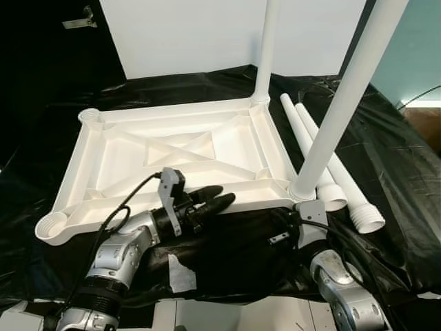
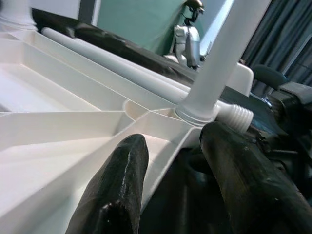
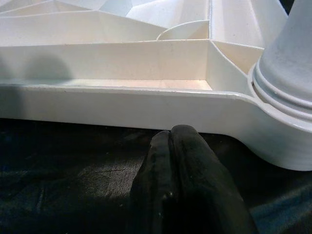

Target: Building children table

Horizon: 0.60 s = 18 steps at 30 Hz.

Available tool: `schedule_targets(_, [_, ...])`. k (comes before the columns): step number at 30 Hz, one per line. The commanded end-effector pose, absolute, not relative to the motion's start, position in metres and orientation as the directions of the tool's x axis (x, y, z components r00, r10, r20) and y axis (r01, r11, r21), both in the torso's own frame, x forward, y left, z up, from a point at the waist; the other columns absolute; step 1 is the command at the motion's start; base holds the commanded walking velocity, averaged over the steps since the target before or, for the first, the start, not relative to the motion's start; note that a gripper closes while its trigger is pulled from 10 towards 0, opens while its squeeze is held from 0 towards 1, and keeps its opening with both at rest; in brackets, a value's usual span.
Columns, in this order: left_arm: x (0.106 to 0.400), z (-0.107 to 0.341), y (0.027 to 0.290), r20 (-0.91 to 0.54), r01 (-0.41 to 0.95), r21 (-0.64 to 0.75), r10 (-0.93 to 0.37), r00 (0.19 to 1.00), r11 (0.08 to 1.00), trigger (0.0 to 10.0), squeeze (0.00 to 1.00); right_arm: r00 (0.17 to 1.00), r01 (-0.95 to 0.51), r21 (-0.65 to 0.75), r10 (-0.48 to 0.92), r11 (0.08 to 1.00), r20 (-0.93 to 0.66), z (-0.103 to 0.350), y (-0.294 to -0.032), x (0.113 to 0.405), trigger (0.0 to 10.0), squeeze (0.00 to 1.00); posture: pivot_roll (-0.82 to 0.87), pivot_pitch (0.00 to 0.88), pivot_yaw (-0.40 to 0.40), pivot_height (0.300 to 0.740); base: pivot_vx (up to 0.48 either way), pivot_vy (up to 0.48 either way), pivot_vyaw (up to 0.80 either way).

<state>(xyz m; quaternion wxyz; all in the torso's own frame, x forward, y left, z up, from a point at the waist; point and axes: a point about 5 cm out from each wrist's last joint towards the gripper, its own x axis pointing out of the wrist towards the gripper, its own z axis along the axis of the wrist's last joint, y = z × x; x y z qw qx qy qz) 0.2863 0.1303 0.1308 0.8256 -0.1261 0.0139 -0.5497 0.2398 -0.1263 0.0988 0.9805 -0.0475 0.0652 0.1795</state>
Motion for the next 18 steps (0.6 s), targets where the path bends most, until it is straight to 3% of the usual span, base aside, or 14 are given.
schedule_targets(1, [0.283,0.133,0.133,0.152,0.940,-0.207,-0.940,0.305,0.272,10.0,0.00,0.927,-0.356,-0.067,0.343,0.932,-0.151,0.096,-0.127,0.239,10.0,0.00,-0.10,0.022,0.017,0.740,0.000,0.000,0.00])
schedule_targets(2, [0.287,0.135,0.136,0.179,0.923,-0.209,-0.915,0.361,0.324,10.0,0.00,0.929,-0.352,-0.069,0.340,0.933,-0.146,0.096,-0.126,0.239,10.0,0.00,-0.10,0.023,0.019,0.740,0.000,0.000,0.00])
schedule_targets(3, [0.287,0.135,0.136,0.179,0.923,-0.209,-0.915,0.361,0.324,10.0,0.00,0.929,-0.352,-0.069,0.340,0.933,-0.146,0.096,-0.126,0.239,10.0,0.00,-0.10,0.023,0.019,0.740,0.000,0.000,0.00])
schedule_targets(4, [0.292,0.137,0.140,0.207,0.899,-0.208,-0.880,0.427,0.387,10.0,0.00,0.932,-0.347,-0.078,0.334,0.935,-0.140,0.096,-0.126,0.239,10.0,0.00,-0.10,0.025,0.021,0.740,0.000,0.000,0.00])
schedule_targets(5, [0.292,0.137,0.140,0.207,0.899,-0.208,-0.880,0.427,0.387,10.0,0.00,0.932,-0.347,-0.078,0.334,0.935,-0.140,0.096,-0.126,0.239,10.0,0.00,-0.10,0.025,0.021,0.740,0.000,0.000,0.00])
schedule_targets(7, [0.304,0.140,0.147,0.265,0.775,-0.224,-0.728,0.632,0.591,10.0,0.00,0.946,-0.315,-0.086,0.305,0.945,-0.110,0.098,-0.127,0.237,10.0,0.00,-0.10,0.031,0.029,0.740,0.000,0.000,0.00])
schedule_targets(8, [0.306,0.140,0.149,0.278,0.726,-0.234,-0.671,0.688,0.647,10.0,0.00,0.951,-0.302,-0.085,0.293,0.950,-0.099,0.098,-0.128,0.236,10.0,0.00,-0.10,0.031,0.029,0.740,0.000,0.000,0.00])
schedule_targets(12, [0.308,0.139,0.153,0.290,0.650,-0.254,-0.584,0.758,0.717,10.0,0.00,0.959,-0.278,-0.087,0.271,0.957,-0.080,0.100,-0.129,0.236,10.0,0.00,-0.10,0.032,0.032,0.740,0.000,0.000,0.00])
schedule_targets(15, [0.308,0.133,0.164,0.269,0.497,-0.260,-0.432,0.861,0.828,10.0,0.00,0.980,-0.200,-0.097,0.201,0.975,-0.001,0.109,-0.134,0.236,10.0,0.00,-0.09,0.035,0.037,0.740,0.000,0.000,0.00])
schedule_targets(18, [0.307,0.132,0.167,0.266,0.462,-0.266,-0.396,0.879,0.846,10.0,0.00,0.983,-0.178,-0.099,0.181,0.979,0.021,0.111,-0.136,0.236,10.0,0.00,-0.09,0.035,0.037,0.740,0.000,0.000,0.00])
